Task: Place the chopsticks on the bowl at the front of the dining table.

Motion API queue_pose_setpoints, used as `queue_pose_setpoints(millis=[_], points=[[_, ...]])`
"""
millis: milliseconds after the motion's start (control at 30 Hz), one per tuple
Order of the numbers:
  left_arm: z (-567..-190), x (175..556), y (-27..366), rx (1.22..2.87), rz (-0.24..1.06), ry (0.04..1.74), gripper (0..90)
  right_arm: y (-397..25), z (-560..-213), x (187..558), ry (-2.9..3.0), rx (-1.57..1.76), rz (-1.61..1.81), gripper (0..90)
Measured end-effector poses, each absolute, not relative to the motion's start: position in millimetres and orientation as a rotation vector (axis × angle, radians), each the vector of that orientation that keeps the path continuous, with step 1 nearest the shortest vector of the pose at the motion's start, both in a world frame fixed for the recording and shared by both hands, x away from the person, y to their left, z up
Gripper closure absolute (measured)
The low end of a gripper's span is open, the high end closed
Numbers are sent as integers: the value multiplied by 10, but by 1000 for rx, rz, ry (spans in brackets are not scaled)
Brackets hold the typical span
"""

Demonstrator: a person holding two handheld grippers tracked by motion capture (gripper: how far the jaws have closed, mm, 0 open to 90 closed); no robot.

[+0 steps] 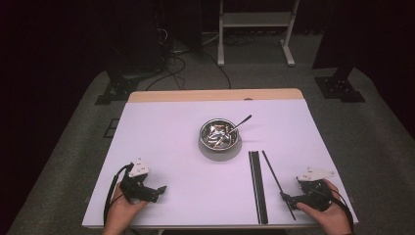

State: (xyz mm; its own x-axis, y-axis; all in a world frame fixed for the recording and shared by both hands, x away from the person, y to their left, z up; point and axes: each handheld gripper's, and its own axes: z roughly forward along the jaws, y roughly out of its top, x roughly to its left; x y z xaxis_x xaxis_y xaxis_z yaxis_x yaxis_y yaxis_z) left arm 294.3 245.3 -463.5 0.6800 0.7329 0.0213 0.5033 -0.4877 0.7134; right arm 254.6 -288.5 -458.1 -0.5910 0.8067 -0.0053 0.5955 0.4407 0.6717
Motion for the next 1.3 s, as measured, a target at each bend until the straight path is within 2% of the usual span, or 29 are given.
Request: queue_pose_setpoints(millis=[1300], points=[[-4635, 2943, 2453, 2193, 424, 945, 0, -3182, -4572, 2638, 2310, 1280, 882, 135]])
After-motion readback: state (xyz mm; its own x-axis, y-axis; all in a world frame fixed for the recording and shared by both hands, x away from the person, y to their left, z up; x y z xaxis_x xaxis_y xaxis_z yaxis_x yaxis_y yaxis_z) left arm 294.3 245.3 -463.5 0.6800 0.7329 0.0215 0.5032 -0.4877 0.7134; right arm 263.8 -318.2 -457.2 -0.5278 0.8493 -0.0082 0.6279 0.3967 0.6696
